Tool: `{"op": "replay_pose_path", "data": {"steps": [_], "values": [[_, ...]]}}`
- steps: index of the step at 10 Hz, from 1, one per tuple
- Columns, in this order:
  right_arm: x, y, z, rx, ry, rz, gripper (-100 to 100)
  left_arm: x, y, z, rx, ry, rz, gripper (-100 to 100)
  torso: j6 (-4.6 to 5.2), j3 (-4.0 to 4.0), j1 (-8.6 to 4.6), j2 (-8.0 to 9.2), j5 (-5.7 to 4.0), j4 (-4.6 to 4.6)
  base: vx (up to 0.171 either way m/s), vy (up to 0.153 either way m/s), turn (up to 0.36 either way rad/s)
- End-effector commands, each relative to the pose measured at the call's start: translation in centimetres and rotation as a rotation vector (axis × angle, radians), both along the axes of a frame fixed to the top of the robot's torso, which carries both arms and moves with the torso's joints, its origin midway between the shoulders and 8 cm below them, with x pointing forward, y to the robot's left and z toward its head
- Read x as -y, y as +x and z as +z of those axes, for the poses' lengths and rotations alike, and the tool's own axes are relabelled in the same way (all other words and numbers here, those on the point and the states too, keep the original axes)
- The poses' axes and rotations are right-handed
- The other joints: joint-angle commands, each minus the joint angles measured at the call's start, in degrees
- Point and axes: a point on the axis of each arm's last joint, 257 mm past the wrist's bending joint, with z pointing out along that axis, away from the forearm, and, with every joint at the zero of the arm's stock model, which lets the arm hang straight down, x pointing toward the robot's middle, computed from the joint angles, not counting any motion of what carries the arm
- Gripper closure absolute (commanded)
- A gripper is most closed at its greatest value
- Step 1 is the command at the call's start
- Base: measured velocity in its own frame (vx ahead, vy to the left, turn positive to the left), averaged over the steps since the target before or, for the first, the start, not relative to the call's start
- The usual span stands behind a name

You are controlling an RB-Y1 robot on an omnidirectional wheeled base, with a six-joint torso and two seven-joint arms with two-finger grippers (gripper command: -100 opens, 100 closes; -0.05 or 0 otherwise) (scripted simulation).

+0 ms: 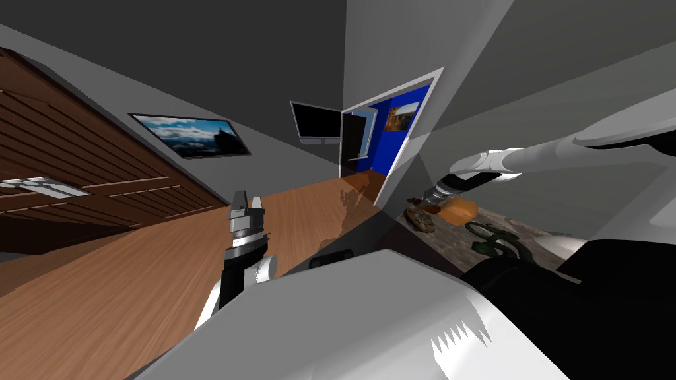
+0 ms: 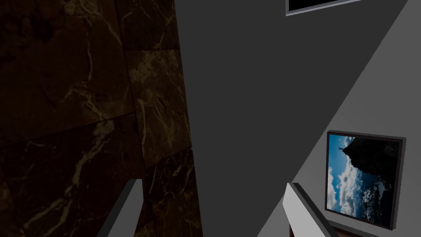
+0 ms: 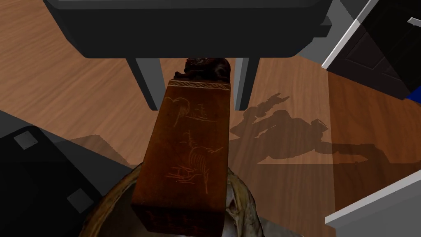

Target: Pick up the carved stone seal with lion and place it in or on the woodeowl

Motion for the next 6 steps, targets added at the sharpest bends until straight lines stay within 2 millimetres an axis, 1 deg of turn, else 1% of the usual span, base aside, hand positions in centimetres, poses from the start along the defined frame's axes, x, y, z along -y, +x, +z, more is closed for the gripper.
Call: {"op": "replay_pose_path", "data": {"steps": [1,2,3,4,5,6], "values": [[-1.8,1.4,1.1,0.000,0.014,0.021,100,0.0,0.0,0.0,0.000,0.000,0.000,0,0.00,0.00,0.00,0.00,0.00,0.00,0.042,-0.008,0.061],[-2.7,2.0,1.5,-0.002,0.023,0.031,100,0.0,0.0,0.0,0.000,0.000,0.000,0,0.00,-0.04,-0.01,-0.07,0.01,-0.02,0.043,-0.014,0.053],[-4.2,2.7,2.0,-0.008,0.041,0.041,100,0.0,0.0,0.0,0.000,0.000,0.000,0,0.06,-0.05,-0.05,-0.07,-0.01,-0.03,0.071,-0.025,0.040],[-4.8,2.9,2.1,-0.013,0.050,0.042,100,0.0,0.0,0.0,0.000,0.000,0.000,0,0.09,-0.08,-0.12,-0.13,-0.03,-0.05,0.084,-0.048,0.011],[-5.2,2.8,2.1,-0.018,0.059,0.039,100,0.0,0.0,0.0,0.000,0.000,0.000,0,0.10,-0.14,-0.23,-0.19,-0.09,-0.09,0.066,-0.048,0.002],[-5.7,1.5,1.3,-0.052,0.094,0.000,100,0.0,0.0,0.0,0.000,0.000,0.000,0,0.18,-0.11,-0.30,-0.14,-0.11,-0.08,0.119,-0.100,-0.148]]}}
